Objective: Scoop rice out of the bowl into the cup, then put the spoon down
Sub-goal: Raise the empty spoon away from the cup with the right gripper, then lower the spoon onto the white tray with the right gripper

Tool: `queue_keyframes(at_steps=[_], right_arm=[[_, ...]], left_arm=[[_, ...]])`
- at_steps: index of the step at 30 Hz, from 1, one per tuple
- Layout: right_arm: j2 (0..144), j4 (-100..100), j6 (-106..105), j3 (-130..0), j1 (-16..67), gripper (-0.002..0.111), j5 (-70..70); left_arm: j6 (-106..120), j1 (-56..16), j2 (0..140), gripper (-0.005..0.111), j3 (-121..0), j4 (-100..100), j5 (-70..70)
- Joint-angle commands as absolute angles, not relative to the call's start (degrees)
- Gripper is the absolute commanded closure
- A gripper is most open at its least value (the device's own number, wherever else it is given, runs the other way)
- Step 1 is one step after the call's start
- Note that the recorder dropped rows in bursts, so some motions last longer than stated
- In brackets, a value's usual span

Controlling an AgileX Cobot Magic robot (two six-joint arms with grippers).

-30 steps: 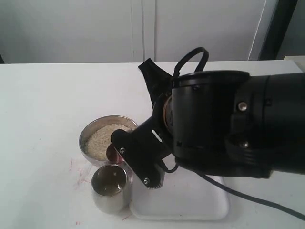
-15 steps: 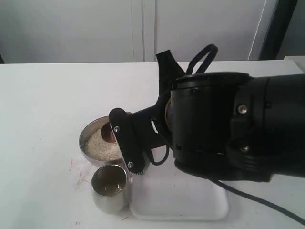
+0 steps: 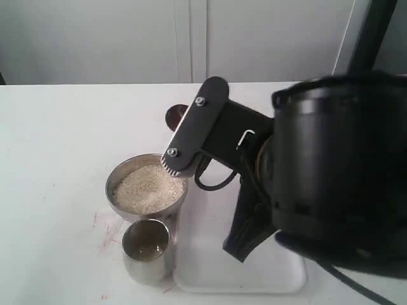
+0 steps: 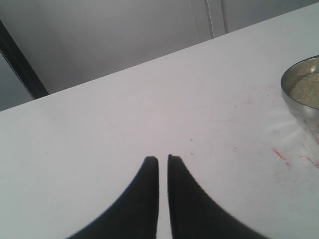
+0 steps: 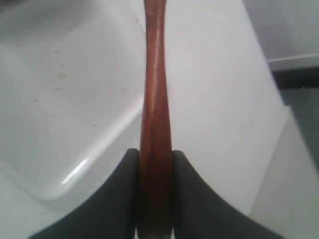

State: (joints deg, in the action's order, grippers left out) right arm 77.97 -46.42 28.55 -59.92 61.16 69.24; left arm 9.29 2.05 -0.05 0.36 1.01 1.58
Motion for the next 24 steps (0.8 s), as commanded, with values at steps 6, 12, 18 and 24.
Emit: queue_keyframes(at_steps=[6,12,18,24], right_arm=[[73.1,-35.9,46.1,-56.6,61.3,0.108,70.0],[73.1,-25.0,62.1,-53.3,60.3,0.108,67.9],[73.7,-23.9,61.7,-53.3,60.1,0.108,60.9],[77.0,-24.3,59.5,-56.1,49.0,0.108,54.3]], left_arm=[[9.2,1.9,0.0,0.092,0.0,0.5,1.2],[9.2,1.9,0.0,0.092,0.0,0.5,1.2],[9.2,1.9,0.0,0.092,0.0,0.5,1.2],[9.2,1.9,0.0,0.092,0.0,0.5,1.2]])
